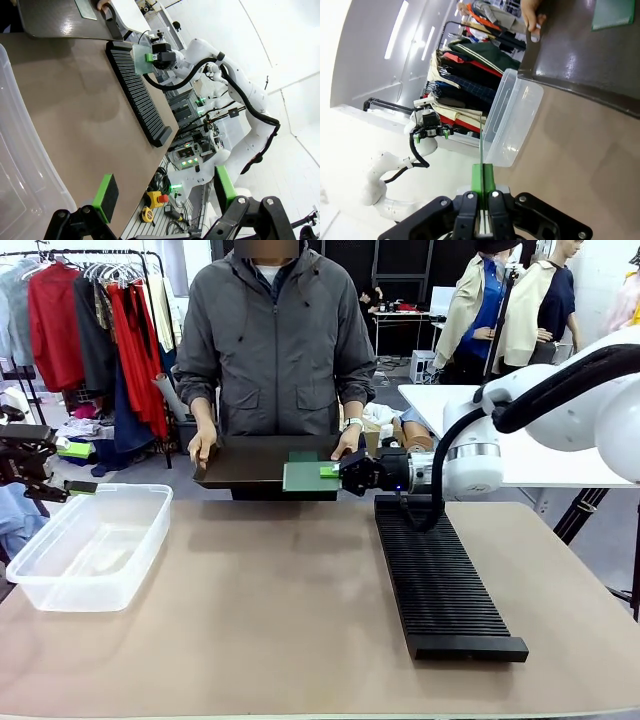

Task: Sort PCBs into racks and boxes based on the side picked up.
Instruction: If the short side of the Blank PCB is picked up, insert it into the PCB Rack ; if the long side is picked up, place it in the Organizing box.

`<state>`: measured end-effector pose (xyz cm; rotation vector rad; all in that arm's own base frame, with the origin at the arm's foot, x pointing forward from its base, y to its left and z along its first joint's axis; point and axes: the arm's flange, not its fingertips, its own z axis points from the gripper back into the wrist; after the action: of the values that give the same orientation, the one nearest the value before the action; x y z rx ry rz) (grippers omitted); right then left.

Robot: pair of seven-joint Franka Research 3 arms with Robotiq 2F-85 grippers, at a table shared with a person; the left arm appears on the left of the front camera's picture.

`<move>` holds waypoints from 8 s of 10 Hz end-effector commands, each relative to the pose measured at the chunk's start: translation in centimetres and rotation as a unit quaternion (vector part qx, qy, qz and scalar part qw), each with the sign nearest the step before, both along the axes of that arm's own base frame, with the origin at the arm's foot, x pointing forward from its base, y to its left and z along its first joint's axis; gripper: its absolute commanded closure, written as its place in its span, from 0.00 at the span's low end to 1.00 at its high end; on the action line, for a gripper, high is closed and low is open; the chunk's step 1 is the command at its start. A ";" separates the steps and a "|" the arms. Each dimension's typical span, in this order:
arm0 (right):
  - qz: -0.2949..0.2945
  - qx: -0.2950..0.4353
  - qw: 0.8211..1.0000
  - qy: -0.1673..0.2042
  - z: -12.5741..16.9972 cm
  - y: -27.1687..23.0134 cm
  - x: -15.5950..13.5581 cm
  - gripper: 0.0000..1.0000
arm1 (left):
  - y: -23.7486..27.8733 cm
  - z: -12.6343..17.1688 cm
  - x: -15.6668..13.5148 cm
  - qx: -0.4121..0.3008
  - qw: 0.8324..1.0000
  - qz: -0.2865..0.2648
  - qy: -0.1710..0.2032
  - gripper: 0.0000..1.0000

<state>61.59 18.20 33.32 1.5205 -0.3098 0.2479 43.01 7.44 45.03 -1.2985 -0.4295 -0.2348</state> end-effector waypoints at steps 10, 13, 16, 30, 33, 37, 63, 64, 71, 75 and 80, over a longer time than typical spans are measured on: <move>-0.008 0.010 0.948 -0.318 -0.1 -18.3 -1.3 1.00 | 0.1 0.3 -0.1 -0.004 1.000 0.000 0.004 0.00; 0.001 -0.008 0.920 -0.392 -0.2 -21.5 -1.4 1.00 | 0.1 0.3 -0.1 -0.004 1.000 0.000 0.004 0.00; -0.009 -0.029 0.904 -0.426 -0.9 -24.7 -1.4 1.00 | 0.1 0.3 -0.1 -0.004 1.000 0.000 0.004 0.00; 0.007 -0.029 0.900 -0.435 -9.7 -23.6 2.1 1.00 | 0.1 0.3 -0.1 -0.004 1.000 0.000 0.004 0.00; 0.005 -0.037 0.900 -0.434 -10.3 -23.7 2.4 1.00 | 0.1 0.3 -0.1 -0.004 1.000 0.000 0.004 0.00; -0.001 -0.041 0.902 -0.429 -11.8 -23.6 2.3 1.00 | 0.1 0.3 -0.1 -0.004 1.000 0.000 0.004 0.00; -0.008 -0.072 0.897 -0.437 -13.3 -23.7 2.6 1.00 | 0.1 0.3 -0.1 -0.004 1.000 0.000 0.004 0.00; -0.014 -0.068 0.895 -0.440 -13.3 -23.8 2.5 1.00 | 0.1 0.3 -0.1 -0.004 1.000 0.000 0.004 0.00; 0.003 -0.081 0.885 -0.459 -13.6 -23.6 2.8 1.00 | 0.1 0.3 -0.1 -0.004 1.000 0.000 0.004 0.00; 0.014 -0.076 0.883 -0.463 -14.7 -24.1 3.9 1.00 | 0.1 0.3 -0.1 -0.004 1.000 0.000 0.004 0.00; 0.013 -0.051 0.886 -0.461 -15.8 -25.2 4.5 1.00 | 0.1 0.3 -0.1 -0.004 1.000 0.000 0.004 0.00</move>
<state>65.01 -6.28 19.06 1.2734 -1.0171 0.9827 43.01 7.48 45.01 -1.2985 -0.4298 -0.2337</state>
